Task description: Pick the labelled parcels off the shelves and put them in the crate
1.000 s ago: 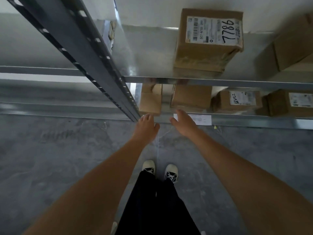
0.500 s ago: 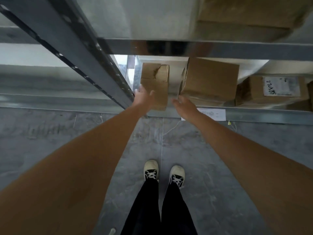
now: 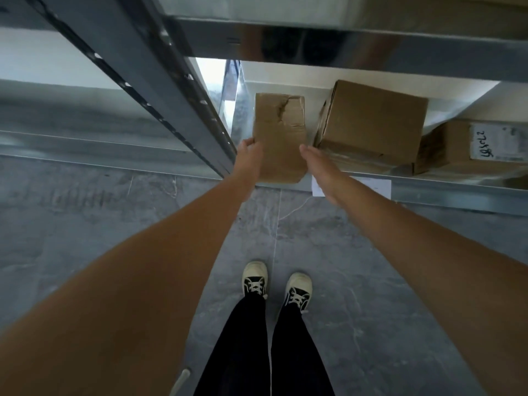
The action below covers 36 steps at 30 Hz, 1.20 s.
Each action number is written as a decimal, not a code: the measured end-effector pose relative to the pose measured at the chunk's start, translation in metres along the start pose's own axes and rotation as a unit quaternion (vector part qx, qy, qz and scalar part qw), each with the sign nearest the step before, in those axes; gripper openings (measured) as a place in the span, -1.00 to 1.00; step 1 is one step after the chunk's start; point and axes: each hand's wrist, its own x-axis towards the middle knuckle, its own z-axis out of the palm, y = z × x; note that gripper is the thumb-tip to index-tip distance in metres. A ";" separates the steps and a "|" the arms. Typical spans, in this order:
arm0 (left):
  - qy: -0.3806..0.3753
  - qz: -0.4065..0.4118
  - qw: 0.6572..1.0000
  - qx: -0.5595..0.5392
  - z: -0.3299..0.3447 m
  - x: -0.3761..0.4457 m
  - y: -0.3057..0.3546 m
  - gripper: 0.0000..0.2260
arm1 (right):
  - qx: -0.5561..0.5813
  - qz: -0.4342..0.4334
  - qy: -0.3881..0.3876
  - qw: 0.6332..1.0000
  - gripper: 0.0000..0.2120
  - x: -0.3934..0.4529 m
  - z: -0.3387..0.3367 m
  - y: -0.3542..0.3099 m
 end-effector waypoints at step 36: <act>-0.064 -0.012 0.996 -0.064 -0.029 -0.049 -0.006 -0.60 | 0.197 -0.047 0.036 0.979 -0.65 -0.071 -0.013 -0.007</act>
